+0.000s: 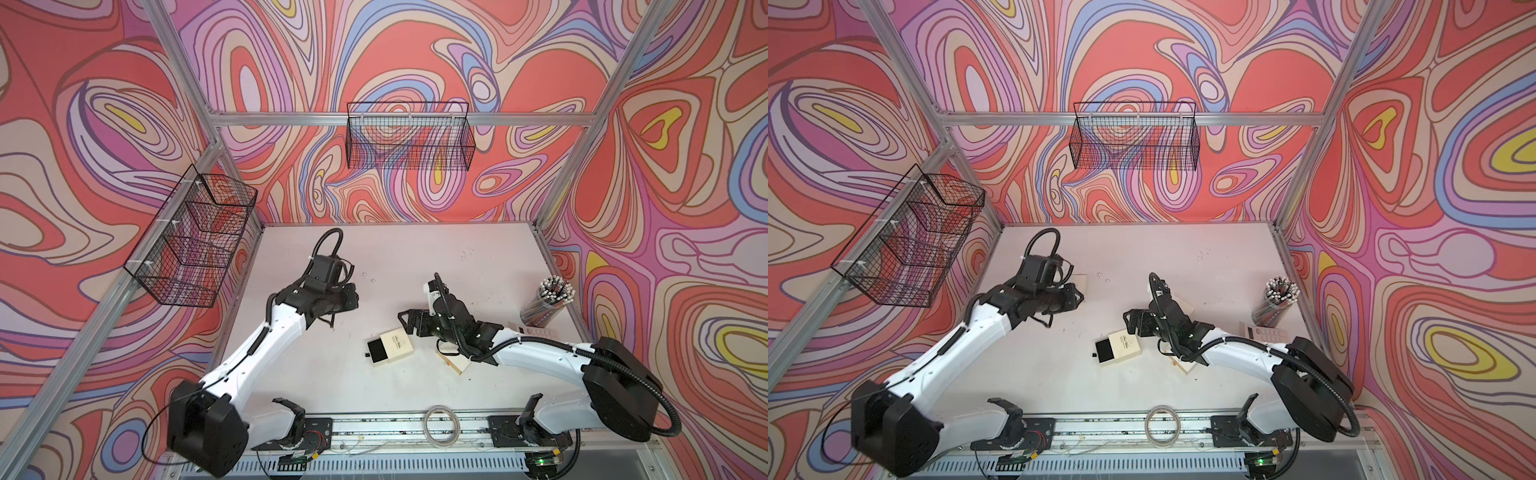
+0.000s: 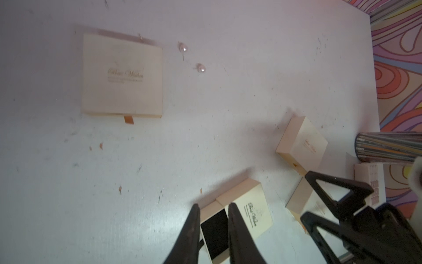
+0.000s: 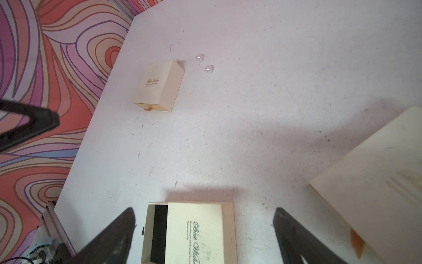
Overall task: Take out the earrings from the drawer-style jewelry box
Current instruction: Place the earring at the center of the board, then close the drawer of the jewelry box.
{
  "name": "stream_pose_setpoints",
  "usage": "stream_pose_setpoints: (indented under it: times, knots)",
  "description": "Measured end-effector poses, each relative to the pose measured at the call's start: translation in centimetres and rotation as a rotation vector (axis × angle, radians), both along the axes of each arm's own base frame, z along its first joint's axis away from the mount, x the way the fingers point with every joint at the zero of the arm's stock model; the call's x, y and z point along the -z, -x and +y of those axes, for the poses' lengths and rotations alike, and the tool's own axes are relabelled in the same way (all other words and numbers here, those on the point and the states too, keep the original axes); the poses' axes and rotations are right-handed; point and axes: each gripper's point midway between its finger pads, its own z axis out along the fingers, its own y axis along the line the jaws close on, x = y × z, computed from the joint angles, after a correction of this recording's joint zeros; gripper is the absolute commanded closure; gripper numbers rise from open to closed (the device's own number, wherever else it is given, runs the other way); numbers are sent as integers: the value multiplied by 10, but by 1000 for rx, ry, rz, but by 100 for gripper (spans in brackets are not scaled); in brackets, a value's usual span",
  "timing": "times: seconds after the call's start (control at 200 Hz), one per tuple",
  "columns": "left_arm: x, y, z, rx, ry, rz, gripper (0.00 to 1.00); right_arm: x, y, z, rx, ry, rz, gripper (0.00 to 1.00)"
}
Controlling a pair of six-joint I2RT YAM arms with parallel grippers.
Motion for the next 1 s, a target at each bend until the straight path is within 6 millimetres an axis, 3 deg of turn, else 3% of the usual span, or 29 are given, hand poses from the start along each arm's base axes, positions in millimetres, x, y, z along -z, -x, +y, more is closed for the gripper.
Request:
stream_pose_setpoints:
  times: [0.105, 0.24, 0.386, 0.541, 1.001]
  knots:
    - [19, 34, 6, 11, 25, 45, 80, 12, 1, 4, -14, 7, 27, 4]
    - [61, 76, -1, 59, -1, 163, 81, 25, 1, 11, -28, -5, 59, 5]
    - [104, 101, -5, 81, -57, 298, 83, 35, 3, 16, -34, -24, 89, 6]
    - [127, 103, -12, 82, -75, 354, 84, 37, 4, 19, -36, -44, 96, 6]
    - [139, 84, -46, 117, -3, 317, 83, 52, 12, 21, -41, -74, 150, 7]
